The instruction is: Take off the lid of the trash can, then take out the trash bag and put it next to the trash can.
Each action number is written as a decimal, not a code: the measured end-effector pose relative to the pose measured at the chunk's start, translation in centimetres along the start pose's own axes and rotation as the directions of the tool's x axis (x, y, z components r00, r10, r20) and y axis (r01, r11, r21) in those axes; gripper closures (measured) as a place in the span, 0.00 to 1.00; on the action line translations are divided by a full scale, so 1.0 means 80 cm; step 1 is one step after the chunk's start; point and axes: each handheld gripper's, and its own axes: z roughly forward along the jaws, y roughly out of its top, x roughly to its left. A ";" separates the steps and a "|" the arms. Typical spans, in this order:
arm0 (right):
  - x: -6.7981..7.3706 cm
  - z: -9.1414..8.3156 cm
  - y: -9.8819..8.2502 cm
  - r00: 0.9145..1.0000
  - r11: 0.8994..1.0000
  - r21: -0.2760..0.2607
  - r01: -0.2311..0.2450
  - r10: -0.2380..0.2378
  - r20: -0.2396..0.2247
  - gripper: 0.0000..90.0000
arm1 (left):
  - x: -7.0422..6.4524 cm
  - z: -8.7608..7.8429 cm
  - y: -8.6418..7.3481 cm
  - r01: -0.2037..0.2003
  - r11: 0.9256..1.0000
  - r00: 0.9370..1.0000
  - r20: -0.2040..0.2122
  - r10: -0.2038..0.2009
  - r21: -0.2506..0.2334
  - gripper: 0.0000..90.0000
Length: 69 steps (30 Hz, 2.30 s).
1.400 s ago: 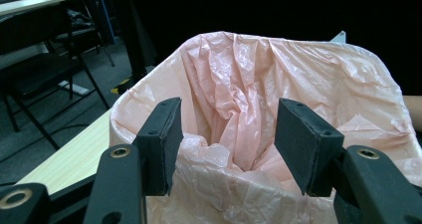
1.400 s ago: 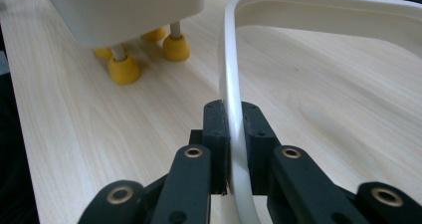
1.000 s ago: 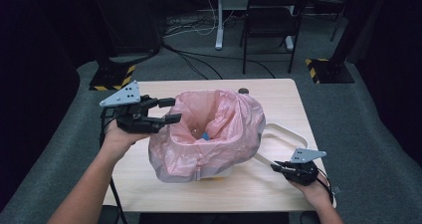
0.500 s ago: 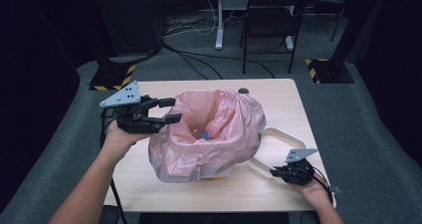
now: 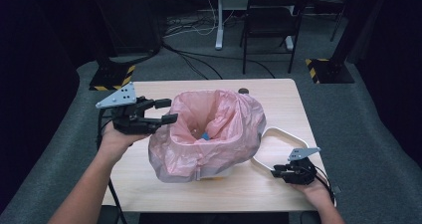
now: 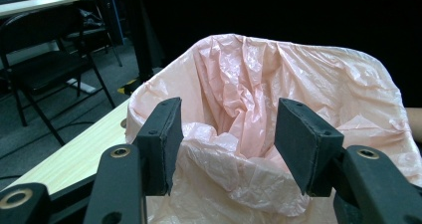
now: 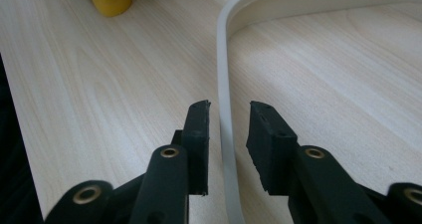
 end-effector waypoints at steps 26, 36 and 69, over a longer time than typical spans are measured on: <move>0.009 -0.020 0.012 0.998 0.993 -0.120 0.018 -0.011 0.059 0.55 | 0.005 0.001 -0.004 0.009 1.000 1.000 -0.012 -0.009 0.017 0.48; 0.027 -0.034 0.025 0.995 0.983 -0.171 0.070 -0.057 0.082 0.55 | 0.009 0.001 -0.003 0.010 1.000 1.000 -0.020 -0.009 0.024 0.47; 0.086 -0.089 0.102 0.987 0.934 -0.318 0.163 -0.154 0.053 0.51 | 0.042 0.027 0.010 0.048 0.997 0.997 -0.065 -0.044 0.059 0.45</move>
